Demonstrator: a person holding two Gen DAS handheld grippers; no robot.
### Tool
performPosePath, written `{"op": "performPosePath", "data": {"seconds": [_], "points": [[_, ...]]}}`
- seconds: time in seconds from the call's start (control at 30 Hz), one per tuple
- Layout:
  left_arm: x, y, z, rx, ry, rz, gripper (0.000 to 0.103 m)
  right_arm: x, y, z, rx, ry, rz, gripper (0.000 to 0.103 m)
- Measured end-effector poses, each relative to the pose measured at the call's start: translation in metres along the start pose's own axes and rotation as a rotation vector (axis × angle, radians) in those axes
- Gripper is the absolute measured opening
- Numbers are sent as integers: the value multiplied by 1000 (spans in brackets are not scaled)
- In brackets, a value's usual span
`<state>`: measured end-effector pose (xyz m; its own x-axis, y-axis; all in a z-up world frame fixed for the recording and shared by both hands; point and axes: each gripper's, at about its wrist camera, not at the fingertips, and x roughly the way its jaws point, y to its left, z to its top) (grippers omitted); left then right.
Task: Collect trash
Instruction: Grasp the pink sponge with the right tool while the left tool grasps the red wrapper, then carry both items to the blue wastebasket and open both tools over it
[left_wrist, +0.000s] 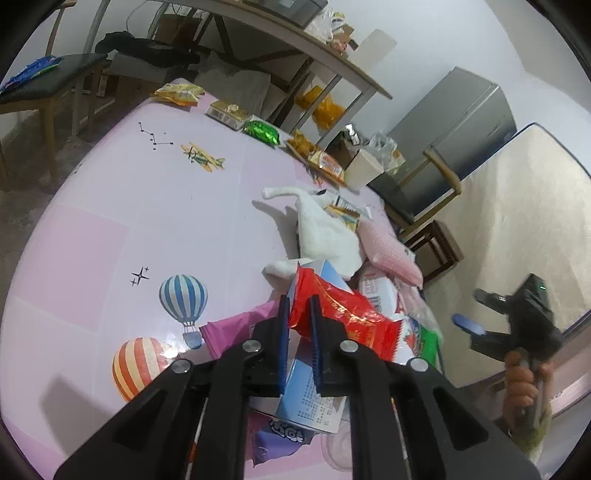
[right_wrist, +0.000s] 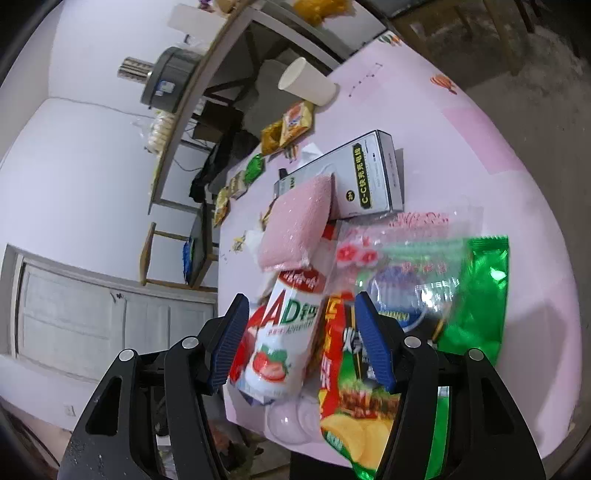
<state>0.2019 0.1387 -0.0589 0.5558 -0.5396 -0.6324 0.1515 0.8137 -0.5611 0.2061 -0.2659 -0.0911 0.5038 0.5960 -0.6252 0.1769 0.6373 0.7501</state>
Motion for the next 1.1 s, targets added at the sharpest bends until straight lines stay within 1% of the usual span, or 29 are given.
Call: {"op": "performPosePath", "data": {"seconds": [0.07, 0.13, 0.17, 0.23, 0.27, 0.33, 0.43, 0.53, 0.57, 0.63, 0.67, 0.73, 0.8, 0.87, 0.93, 0.97, 1.1], "points": [[-3, 1, 0, -14, -14, -21, 9, 8, 2, 10, -2, 14, -7, 58], [-8, 4, 1, -33, -37, -67, 9, 17, 2, 24, -1, 23, -31, 59], [-9, 4, 1, -35, -44, -77, 9, 22, 1, 29, -3, 31, -39, 59], [-12, 3, 3, -37, -61, -95, 9, 33, 2, 42, -2, 46, -63, 63], [-13, 2, 4, -36, -65, -102, 9, 39, 3, 46, -13, 60, -61, 63], [-15, 0, 5, -33, -75, -111, 9, 56, 4, 57, -16, 101, -65, 64], [-14, -1, 6, -29, -80, -117, 9, 80, 2, 66, 16, 178, -50, 64], [-13, -2, 5, -25, -83, -119, 9, 99, 5, 70, 14, 235, -61, 63], [-12, -2, 5, -22, -83, -118, 9, 102, 7, 71, 11, 239, -72, 61], [-10, -4, 5, -16, -86, -114, 9, 105, 7, 72, 14, 243, -83, 45], [-11, -4, 4, -15, -87, -115, 9, 105, 8, 73, 23, 243, -65, 42], [-11, -5, 4, -16, -88, -115, 9, 101, 10, 73, 20, 223, -67, 36], [-14, -7, 5, -15, -100, -113, 8, 94, 13, 72, 10, 199, -59, 32], [-20, -9, 7, -8, -117, -113, 8, 91, 17, 72, 9, 179, -34, 31], [-28, -13, 10, 3, -139, -115, 8, 80, 20, 72, 4, 149, -3, 30], [-31, -15, 11, 9, -149, -114, 8, 78, 22, 72, 47, 125, -15, 30], [-52, -33, 16, 48, -206, -112, 8, 49, 25, 70, 46, 73, 58, 29]]}}
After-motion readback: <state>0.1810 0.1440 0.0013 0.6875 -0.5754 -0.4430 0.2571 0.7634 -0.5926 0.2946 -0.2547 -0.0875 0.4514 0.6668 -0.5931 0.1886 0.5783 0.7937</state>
